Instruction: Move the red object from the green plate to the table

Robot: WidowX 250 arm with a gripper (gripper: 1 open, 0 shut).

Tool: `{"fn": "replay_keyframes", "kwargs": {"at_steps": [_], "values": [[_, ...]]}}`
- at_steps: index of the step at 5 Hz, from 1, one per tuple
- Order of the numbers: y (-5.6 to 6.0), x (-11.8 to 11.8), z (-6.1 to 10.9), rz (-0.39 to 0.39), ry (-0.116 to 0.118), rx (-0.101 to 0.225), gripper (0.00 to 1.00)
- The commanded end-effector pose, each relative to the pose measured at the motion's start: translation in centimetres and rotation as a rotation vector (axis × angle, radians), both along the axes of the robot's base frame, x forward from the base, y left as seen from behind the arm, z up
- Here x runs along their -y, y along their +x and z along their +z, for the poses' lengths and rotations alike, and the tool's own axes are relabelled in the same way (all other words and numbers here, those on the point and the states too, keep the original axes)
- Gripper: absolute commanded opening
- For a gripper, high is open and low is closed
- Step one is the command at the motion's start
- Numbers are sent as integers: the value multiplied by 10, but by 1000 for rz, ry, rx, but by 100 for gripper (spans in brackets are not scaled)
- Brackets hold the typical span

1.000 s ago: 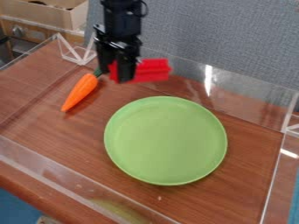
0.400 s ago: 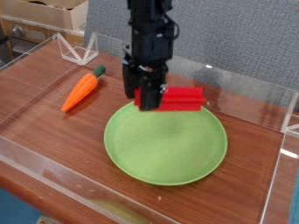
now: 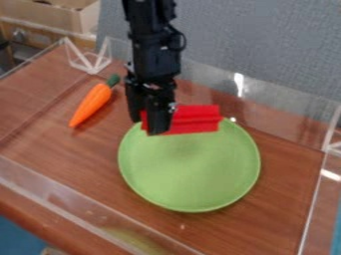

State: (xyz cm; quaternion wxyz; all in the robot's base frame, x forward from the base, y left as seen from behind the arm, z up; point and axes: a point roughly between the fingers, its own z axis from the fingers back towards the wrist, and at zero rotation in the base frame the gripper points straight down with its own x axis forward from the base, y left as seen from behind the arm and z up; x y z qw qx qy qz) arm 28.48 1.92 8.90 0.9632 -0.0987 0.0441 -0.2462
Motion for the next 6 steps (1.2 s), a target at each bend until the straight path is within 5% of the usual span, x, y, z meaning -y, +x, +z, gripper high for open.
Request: {"fn": "replay_keyframes", "kwargs": {"at_steps": [1,3,4,6], "values": [[-2,3,-3,-8,-11,30,0],[3,26,-24,-2,-21,7,0],[8,33,-24,57,-12,1,100],[16,50,-21,176,0,6,100]]}}
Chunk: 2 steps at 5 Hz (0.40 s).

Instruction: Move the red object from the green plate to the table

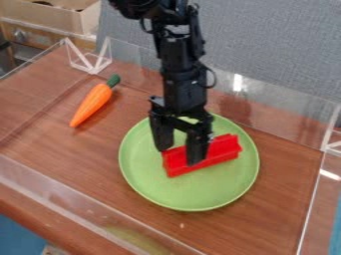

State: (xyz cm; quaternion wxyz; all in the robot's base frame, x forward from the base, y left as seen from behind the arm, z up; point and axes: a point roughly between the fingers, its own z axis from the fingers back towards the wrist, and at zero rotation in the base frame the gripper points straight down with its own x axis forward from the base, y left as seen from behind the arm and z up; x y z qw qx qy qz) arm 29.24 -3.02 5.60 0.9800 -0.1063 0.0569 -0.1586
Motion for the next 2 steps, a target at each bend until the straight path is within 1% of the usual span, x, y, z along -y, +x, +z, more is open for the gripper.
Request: {"fn": "replay_keyframes", "kwargs": {"at_steps": [1,2], "values": [[16,16,12,47,5,59,100],[20,23,6,-1,6,57,100]]}}
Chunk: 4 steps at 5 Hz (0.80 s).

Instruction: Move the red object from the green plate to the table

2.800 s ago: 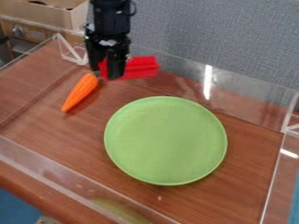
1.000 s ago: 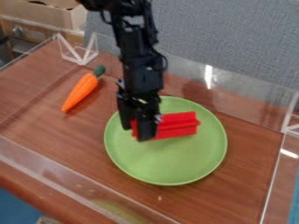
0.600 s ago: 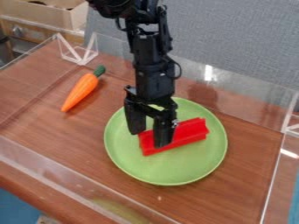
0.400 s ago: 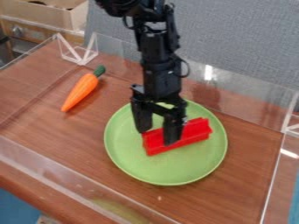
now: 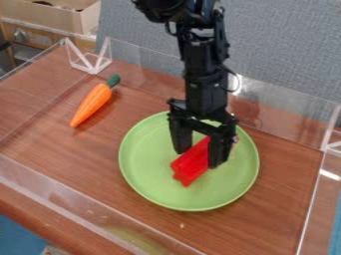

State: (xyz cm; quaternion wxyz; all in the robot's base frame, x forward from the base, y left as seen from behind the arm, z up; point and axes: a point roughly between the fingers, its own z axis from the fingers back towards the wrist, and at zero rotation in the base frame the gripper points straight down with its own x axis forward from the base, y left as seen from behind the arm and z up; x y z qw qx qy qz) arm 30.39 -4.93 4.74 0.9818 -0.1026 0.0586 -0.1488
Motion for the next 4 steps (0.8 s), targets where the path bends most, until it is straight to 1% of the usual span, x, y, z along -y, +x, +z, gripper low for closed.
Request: {"fn": "replay_keyframes", "kwargs": {"at_steps": [1,2,3,4], "values": [[6,4,10,-55,-1,55,0],[7,3,19,-84,1,66,0],[7,-1,41,-110,7,104,0],[2,-19,54,-52,24,117,0]]}}
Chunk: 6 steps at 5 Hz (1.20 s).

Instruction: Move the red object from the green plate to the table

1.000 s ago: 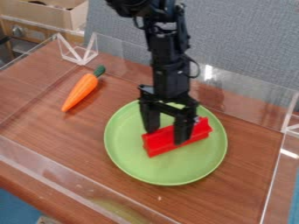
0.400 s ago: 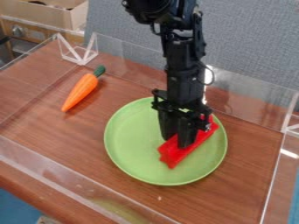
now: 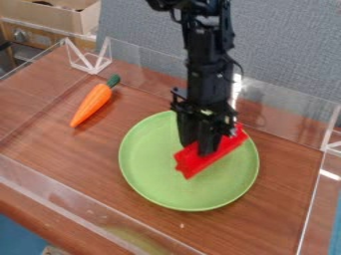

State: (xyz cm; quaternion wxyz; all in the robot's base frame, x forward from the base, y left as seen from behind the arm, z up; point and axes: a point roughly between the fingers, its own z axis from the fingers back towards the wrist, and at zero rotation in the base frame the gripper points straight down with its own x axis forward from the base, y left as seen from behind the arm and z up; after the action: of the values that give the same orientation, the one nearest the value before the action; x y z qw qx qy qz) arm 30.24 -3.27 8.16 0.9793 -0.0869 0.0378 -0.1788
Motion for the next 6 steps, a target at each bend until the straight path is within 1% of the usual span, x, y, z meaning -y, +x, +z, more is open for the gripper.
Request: {"fn": "replay_keyframes", "kwargs": {"at_steps": [1,2,3,4,5,6], "values": [[-3,-32,29,92,20,69,0],[2,-62,22,147,48,55,0],[7,-92,7,186,90,28,0],[2,-113,-8,273,127,-13,0],[-5,-124,-22,347,137,-44,0],[-7,-138,-29,330,146,-59,0]]}}
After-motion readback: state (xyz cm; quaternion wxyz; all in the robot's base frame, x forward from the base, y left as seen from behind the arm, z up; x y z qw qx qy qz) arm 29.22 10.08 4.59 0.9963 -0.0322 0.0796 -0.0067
